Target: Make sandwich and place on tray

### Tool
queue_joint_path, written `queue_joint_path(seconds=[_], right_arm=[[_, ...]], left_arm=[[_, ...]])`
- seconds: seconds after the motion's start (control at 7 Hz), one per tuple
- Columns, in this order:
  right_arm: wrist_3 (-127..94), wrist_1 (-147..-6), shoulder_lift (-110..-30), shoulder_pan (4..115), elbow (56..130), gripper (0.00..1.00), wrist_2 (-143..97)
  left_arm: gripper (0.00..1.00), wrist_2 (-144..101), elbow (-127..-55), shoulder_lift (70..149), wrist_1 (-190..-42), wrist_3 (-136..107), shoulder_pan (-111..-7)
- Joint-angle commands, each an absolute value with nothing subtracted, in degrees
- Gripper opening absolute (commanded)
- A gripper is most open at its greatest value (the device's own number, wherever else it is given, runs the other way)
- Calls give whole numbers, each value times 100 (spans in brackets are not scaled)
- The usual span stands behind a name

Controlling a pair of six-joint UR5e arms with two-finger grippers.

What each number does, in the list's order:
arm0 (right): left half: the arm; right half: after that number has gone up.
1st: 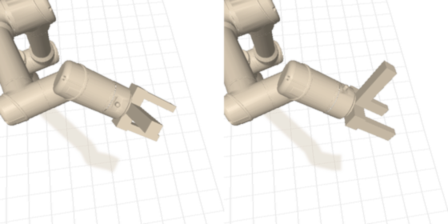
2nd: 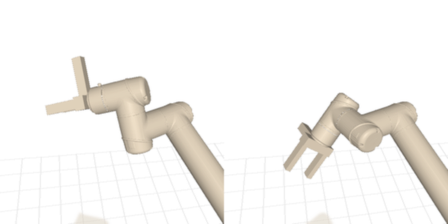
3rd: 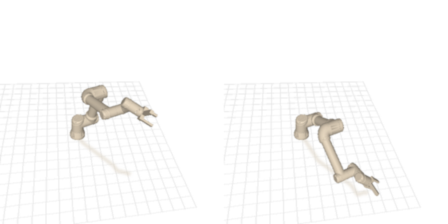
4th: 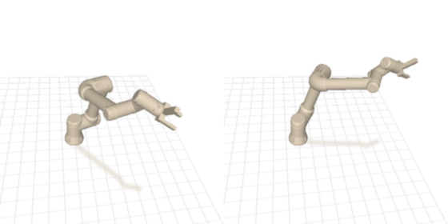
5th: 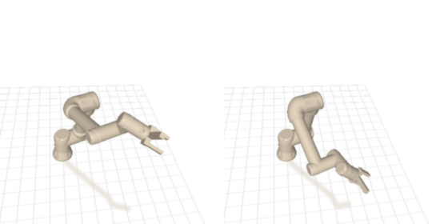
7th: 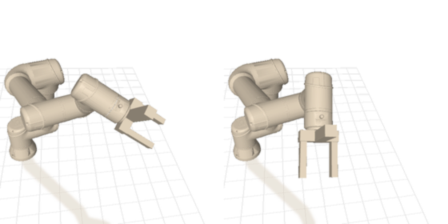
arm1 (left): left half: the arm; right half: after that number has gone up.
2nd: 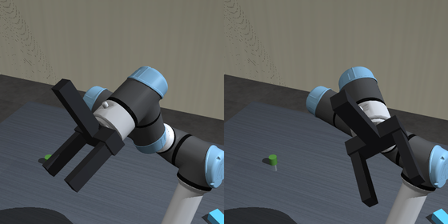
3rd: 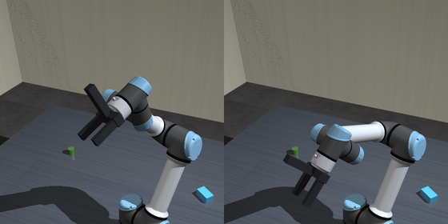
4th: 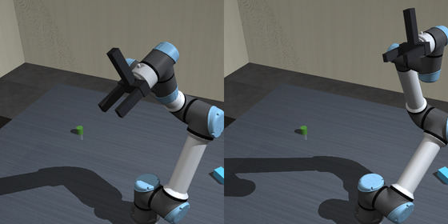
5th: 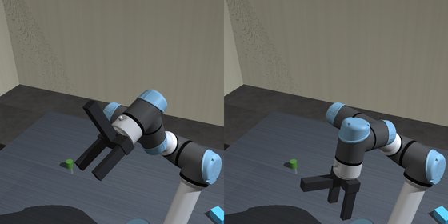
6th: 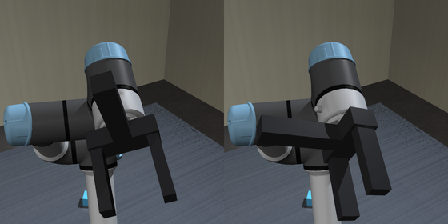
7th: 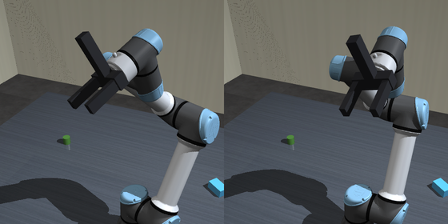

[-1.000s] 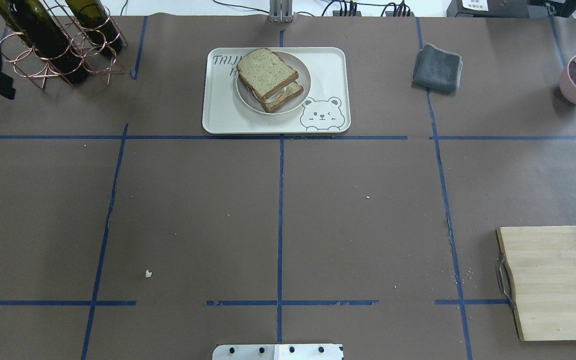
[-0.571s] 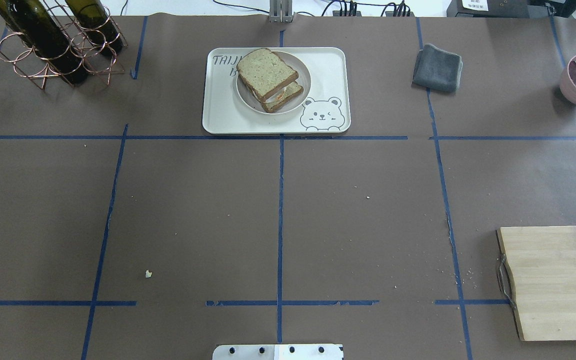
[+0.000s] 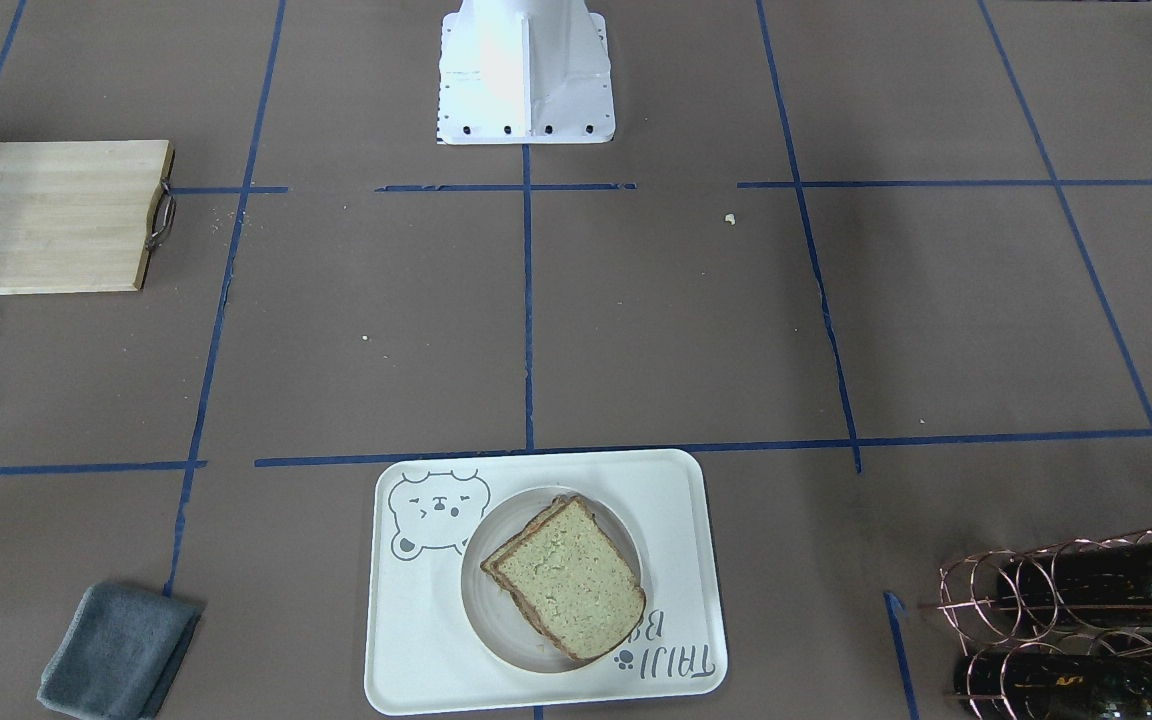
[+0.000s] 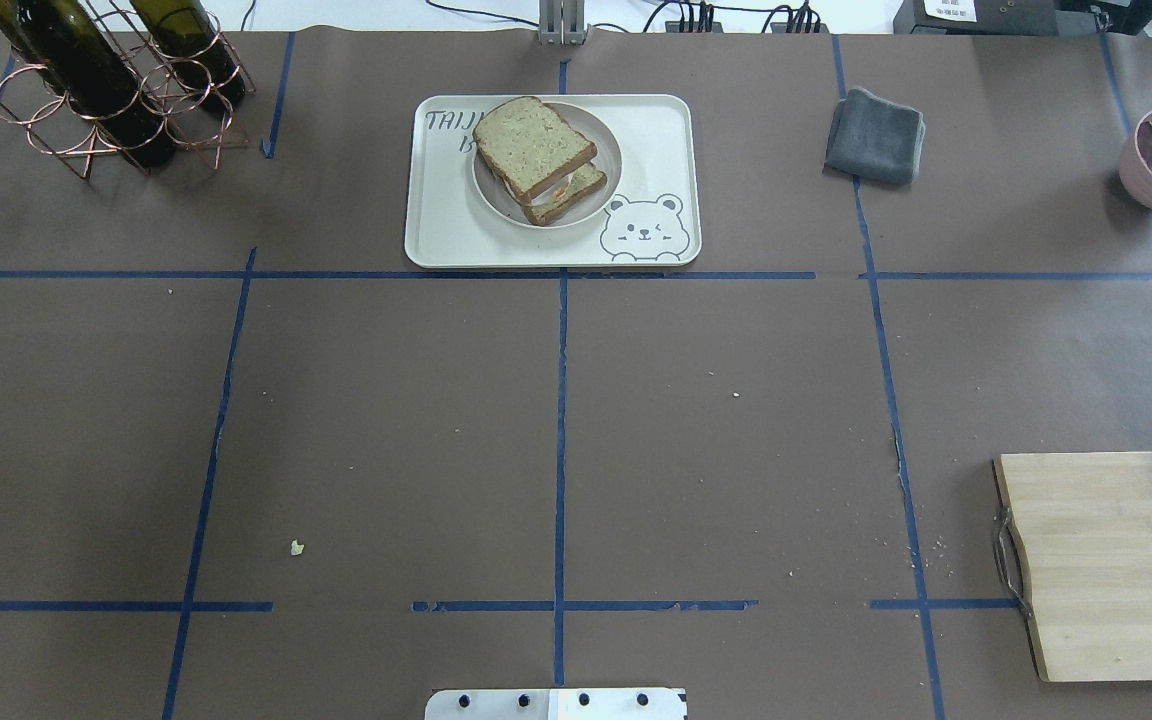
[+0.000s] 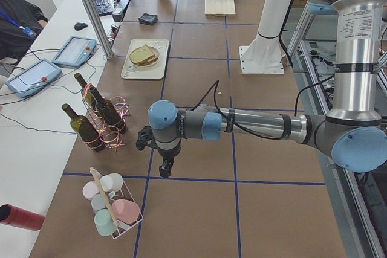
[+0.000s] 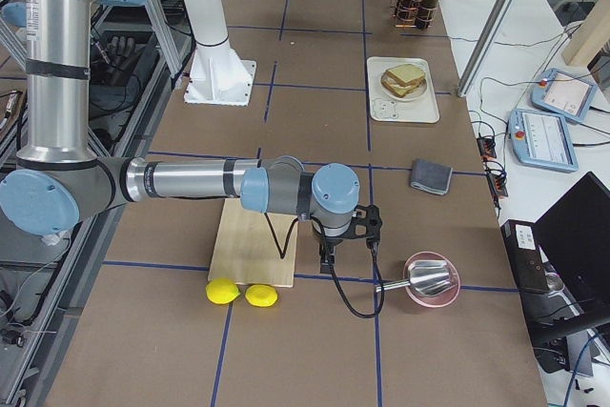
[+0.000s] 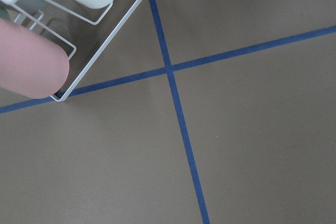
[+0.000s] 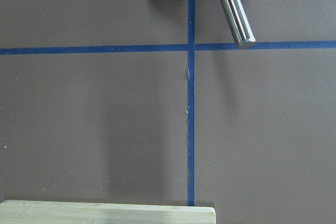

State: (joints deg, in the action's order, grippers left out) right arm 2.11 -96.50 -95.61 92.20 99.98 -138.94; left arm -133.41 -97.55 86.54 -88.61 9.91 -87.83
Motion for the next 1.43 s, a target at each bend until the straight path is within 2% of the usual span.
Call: queue_joint_path(seconds=[0.0,1.29], right_arm=[[211,-9650,-9554,9220,9993,100,-13878],[211,-9650,-9562,9228,9993,100,-13869]], left_arm=[[100,-13395,-9729,8622,-8912,845,-8807],[100,-13395,-9694,8613,-8903,668,-9088]])
